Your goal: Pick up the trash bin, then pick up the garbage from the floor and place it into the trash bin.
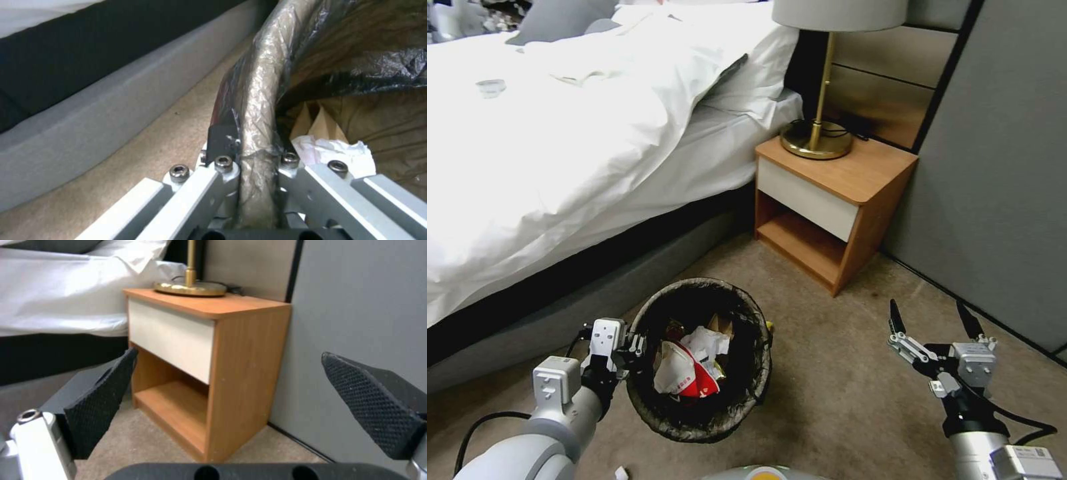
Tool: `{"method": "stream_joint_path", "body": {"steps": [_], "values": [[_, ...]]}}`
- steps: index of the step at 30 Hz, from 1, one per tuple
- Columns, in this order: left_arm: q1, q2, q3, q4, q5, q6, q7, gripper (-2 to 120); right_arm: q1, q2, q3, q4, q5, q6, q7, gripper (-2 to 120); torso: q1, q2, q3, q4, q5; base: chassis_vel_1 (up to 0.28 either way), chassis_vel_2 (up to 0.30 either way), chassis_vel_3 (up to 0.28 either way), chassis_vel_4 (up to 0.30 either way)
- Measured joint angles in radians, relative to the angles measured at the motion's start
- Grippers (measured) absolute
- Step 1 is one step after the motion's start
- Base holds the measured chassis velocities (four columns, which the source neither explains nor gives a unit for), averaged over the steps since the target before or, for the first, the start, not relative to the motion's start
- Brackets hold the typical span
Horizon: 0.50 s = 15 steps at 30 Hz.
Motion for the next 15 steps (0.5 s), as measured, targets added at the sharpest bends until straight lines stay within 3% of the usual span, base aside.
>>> {"method": "stream_joint_path", "body": {"steps": [15], "values": [[0.01, 0.004, -0.003, 0.0, -0.001, 0.001, 0.0, 1, 0.009, -0.001, -0.015, -0.028, -0.003, 0.001, 0.003, 100, 0.0, 0.0, 0.0, 0.0, 0.0, 0.06, 0.055, 0.057, 0.055]]}}
